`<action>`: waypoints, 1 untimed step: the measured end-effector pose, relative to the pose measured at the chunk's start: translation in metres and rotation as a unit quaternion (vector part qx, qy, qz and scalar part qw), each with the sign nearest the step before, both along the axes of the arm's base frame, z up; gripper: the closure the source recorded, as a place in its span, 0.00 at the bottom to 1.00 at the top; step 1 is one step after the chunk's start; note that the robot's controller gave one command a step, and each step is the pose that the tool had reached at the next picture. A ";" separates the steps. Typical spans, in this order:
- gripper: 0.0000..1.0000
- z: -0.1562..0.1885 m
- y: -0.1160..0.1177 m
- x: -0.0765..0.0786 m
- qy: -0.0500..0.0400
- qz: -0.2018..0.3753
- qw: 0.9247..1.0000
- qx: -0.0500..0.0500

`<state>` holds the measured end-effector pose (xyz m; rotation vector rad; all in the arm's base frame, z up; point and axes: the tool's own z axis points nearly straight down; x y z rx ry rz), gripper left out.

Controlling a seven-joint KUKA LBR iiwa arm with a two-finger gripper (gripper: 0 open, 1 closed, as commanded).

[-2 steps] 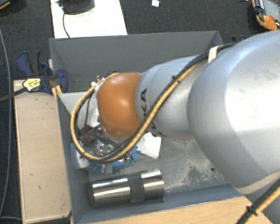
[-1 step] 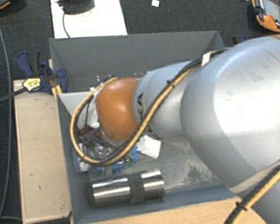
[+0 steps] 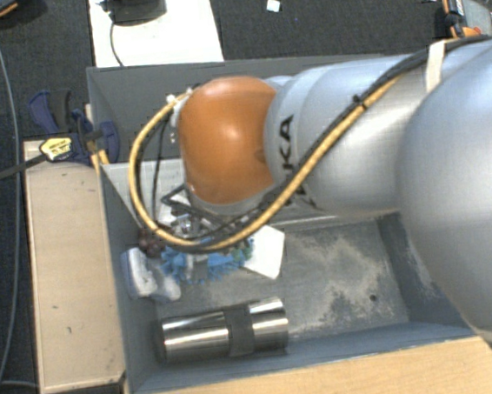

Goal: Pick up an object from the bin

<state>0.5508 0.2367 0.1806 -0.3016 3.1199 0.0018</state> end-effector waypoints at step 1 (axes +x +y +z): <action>1.00 0.029 0.000 -0.006 -0.003 0.001 1.000 0.001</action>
Offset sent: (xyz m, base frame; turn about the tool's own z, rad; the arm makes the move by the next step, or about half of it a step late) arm 0.0139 -0.0043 -0.0569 -0.2518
